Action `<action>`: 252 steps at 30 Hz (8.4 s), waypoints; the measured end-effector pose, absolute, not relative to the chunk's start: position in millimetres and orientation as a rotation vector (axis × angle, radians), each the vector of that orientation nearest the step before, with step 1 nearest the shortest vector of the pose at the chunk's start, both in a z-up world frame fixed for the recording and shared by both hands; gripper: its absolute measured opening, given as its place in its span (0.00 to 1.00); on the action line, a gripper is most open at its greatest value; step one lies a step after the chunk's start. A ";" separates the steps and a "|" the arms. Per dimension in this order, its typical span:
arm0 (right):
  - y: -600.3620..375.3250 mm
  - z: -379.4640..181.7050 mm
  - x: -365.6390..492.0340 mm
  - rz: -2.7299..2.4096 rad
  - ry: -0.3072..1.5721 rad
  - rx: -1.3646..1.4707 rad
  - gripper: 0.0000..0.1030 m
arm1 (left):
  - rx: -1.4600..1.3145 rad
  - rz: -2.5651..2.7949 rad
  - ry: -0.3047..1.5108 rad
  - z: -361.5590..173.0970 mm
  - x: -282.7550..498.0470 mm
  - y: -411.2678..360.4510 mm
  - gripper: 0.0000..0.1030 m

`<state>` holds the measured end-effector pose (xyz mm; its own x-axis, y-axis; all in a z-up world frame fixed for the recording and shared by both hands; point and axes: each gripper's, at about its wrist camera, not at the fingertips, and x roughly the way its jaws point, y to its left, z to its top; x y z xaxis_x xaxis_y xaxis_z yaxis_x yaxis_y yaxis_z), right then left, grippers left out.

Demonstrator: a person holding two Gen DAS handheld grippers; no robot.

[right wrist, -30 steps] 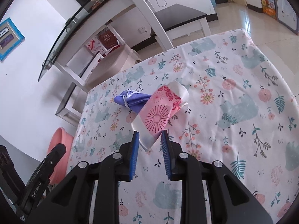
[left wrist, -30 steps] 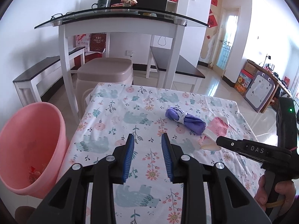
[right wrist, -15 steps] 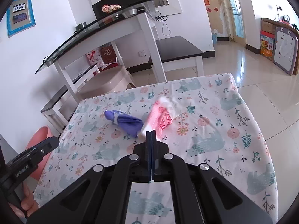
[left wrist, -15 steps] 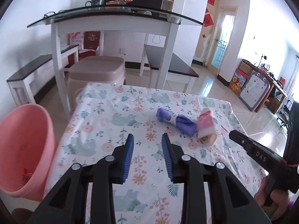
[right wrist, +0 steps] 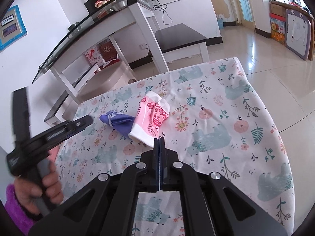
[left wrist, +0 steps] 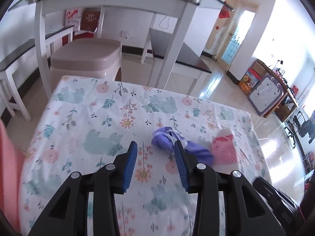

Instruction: Collect trash

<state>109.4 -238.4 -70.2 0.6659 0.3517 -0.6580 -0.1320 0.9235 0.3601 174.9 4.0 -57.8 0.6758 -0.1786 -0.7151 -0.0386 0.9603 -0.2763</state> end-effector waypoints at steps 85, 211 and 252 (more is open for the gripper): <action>-109.9 -21.0 23.1 0.509 0.711 0.021 0.21 | -0.249 0.215 0.597 5.9 -46.4 73.2 0.10; 106.1 -37.6 28.8 0.967 0.799 -0.169 0.24 | -0.380 0.615 0.602 -22.0 -75.7 262.0 0.48; 16.7 -26.7 10.0 0.741 0.682 -0.163 0.36 | -0.308 0.450 0.608 -3.7 -78.8 170.8 0.59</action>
<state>10.0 16.7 -26.7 0.5353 0.5681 -0.6251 -0.6699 0.7363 0.0954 -78.8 170.8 -3.7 0.7296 0.3135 -0.6078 -0.4902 0.8594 -0.1452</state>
